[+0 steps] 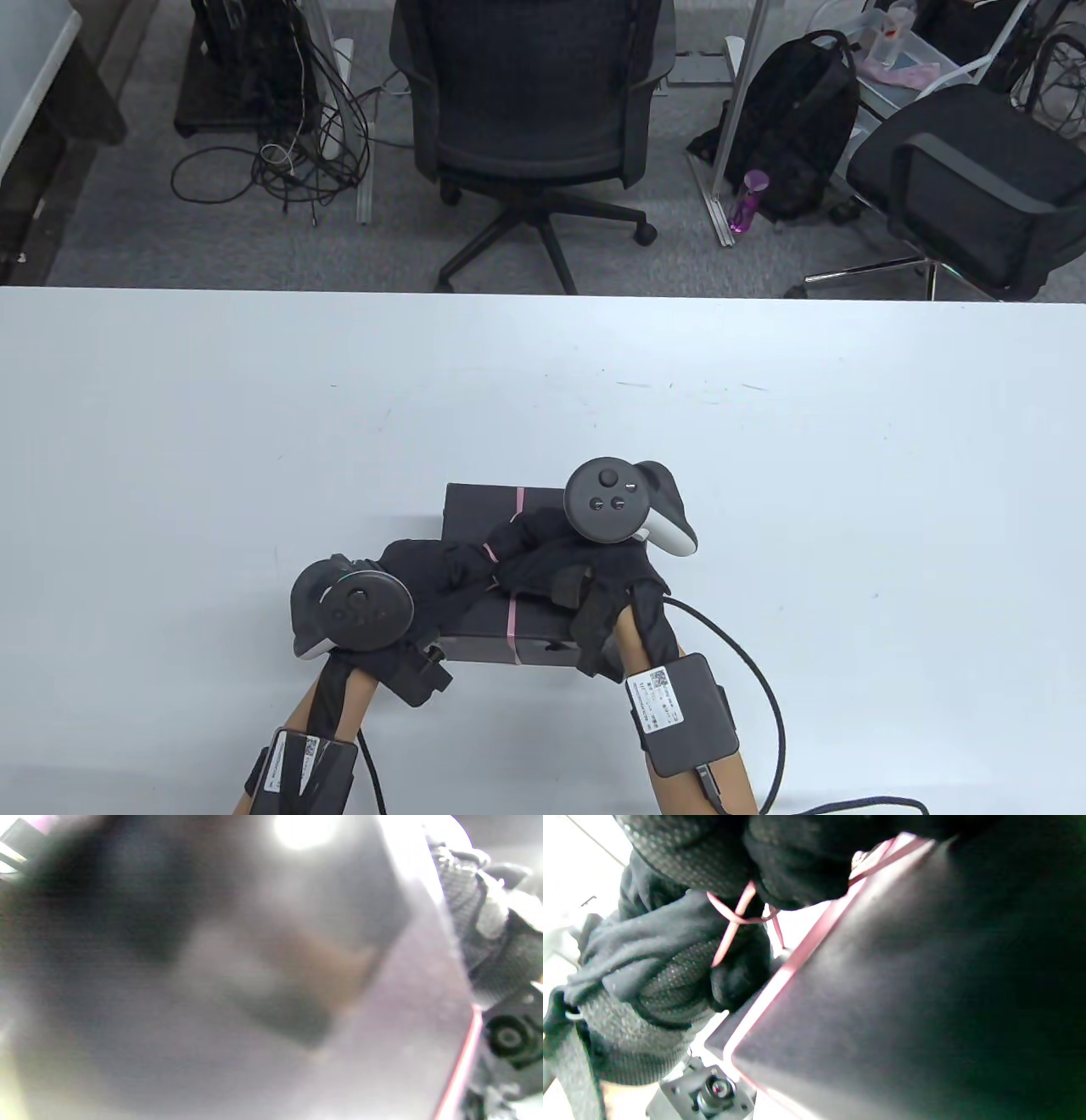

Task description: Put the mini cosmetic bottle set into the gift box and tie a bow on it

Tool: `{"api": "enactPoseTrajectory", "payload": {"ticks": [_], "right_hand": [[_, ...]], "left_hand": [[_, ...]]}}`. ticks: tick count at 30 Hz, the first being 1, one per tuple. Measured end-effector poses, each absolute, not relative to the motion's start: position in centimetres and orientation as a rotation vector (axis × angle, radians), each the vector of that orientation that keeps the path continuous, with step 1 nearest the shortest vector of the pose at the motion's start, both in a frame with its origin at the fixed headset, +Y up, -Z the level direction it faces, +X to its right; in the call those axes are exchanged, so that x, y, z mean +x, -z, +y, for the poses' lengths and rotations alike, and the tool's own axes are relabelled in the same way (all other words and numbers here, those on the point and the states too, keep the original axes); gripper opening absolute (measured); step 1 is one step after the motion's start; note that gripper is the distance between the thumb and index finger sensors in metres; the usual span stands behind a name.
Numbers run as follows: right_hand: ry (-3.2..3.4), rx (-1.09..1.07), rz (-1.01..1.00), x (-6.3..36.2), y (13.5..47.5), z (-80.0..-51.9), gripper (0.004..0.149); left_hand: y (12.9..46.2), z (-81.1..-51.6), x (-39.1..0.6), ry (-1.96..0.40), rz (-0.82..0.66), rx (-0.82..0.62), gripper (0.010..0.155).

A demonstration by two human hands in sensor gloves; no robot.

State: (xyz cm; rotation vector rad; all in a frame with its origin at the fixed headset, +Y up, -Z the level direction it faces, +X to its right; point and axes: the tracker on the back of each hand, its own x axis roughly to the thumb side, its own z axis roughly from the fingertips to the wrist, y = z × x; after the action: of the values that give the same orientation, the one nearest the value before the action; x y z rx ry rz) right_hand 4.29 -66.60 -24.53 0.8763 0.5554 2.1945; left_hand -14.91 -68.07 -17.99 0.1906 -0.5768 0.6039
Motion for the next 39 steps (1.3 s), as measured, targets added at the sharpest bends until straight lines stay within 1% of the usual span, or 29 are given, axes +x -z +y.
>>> {"api": "enactPoseTrajectory", "payload": {"ticks": [4,6,10,13,15,17,19,20,25,29,32,34,35,39], "right_hand": [[-2.215,0.885,0.587,4.0,24.6,-66.7,0.035],[-2.251,0.9,0.586,3.8,24.5,-66.7,0.036],[-2.255,0.915,0.58,3.8,24.5,-66.8,0.039],[-2.234,0.904,0.551,4.0,24.3,-66.8,0.039],[-2.232,0.896,0.537,4.0,24.2,-66.9,0.04],[-2.231,0.888,0.521,4.1,24.0,-67.0,0.04],[-2.237,0.88,0.505,4.1,23.8,-67.0,0.04],[-2.24,0.873,0.494,4.1,23.7,-67.0,0.04],[-2.201,0.834,0.414,4.6,23.3,-67.2,0.037],[-2.219,0.806,0.335,4.7,22.8,-67.2,0.036],[-2.28,0.804,0.255,4.6,22.0,-66.5,0.036],[-2.316,0.8,0.227,4.6,21.4,-65.9,0.036],[-2.341,0.795,0.176,4.5,21.0,-65.4,0.037],[-2.452,0.775,0.056,4.4,20.0,-64.2,0.038]], "left_hand": [[17.7,-67.6,-14.7,-0.435,-0.563,0.248,0.045],[17.5,-67.7,-14.7,-0.4,-0.539,0.282,0.044],[17.2,-68.3,-14.8,-0.41,-0.483,0.345,0.043],[17.2,-68.5,-15.0,-0.454,-0.435,0.335,0.042],[17.3,-68.5,-15.2,-0.477,-0.398,0.31,0.042],[17.6,-68.6,-15.5,-0.563,-0.329,0.226,0.042],[17.9,-68.9,-15.8,-0.677,-0.294,0.113,0.041],[17.9,-69.0,-15.9,-0.716,-0.276,0.079,0.041],[17.9,-69.5,-16.3,-0.747,-0.248,0.036,0.043],[17.8,-69.8,-16.8,-0.829,-0.262,-0.019,0.042],[17.4,-69.9,-17.3,-0.877,-0.274,-0.061,0.042],[17.3,-69.9,-17.8,-0.93,-0.277,-0.062,0.041],[17.1,-69.8,-18.0,-0.965,-0.287,-0.076,0.041],[16.5,-69.1,-18.4,-0.951,-0.283,-0.043,0.041]]}}
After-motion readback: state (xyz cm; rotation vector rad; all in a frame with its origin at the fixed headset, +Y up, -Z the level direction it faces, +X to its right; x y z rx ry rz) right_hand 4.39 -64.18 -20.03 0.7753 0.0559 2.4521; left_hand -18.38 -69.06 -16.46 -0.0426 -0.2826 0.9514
